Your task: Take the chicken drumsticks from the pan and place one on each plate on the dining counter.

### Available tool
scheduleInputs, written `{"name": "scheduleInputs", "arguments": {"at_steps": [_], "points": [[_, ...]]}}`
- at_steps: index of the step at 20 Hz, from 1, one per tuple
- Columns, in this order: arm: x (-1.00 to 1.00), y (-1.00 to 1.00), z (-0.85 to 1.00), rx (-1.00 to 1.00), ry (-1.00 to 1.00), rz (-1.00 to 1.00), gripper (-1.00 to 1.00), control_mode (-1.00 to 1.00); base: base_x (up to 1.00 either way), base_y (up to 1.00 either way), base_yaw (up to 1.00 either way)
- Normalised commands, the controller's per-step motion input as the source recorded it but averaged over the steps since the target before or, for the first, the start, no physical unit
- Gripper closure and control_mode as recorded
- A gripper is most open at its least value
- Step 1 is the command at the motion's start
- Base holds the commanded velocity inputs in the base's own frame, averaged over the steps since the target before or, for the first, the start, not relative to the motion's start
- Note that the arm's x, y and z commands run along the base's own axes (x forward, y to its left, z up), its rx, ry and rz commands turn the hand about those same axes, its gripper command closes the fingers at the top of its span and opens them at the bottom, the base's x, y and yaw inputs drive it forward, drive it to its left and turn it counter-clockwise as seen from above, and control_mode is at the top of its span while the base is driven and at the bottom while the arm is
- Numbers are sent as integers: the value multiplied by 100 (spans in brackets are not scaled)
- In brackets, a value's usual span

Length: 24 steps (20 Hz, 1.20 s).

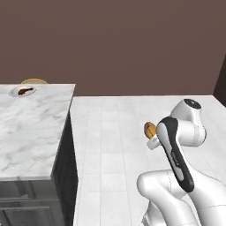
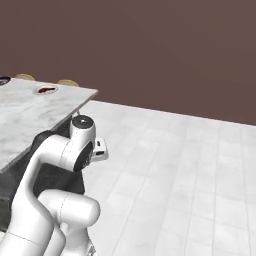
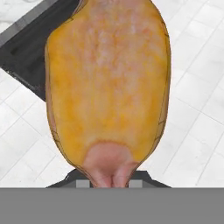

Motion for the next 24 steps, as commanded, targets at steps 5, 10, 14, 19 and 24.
{"name": "scheduleInputs", "arguments": {"at_steps": [5,10,14,19,24], "points": [[0,0,0,0,0,0,100,100,94,-68,7],[0,0,0,0,0,0,100,100,100,-62,7],[0,0,0,0,0,0,100,100,100,-55,12],[0,0,0,0,0,0,100,100,100,-42,17],[0,0,0,0,0,0,100,100,100,-31,25]]}}
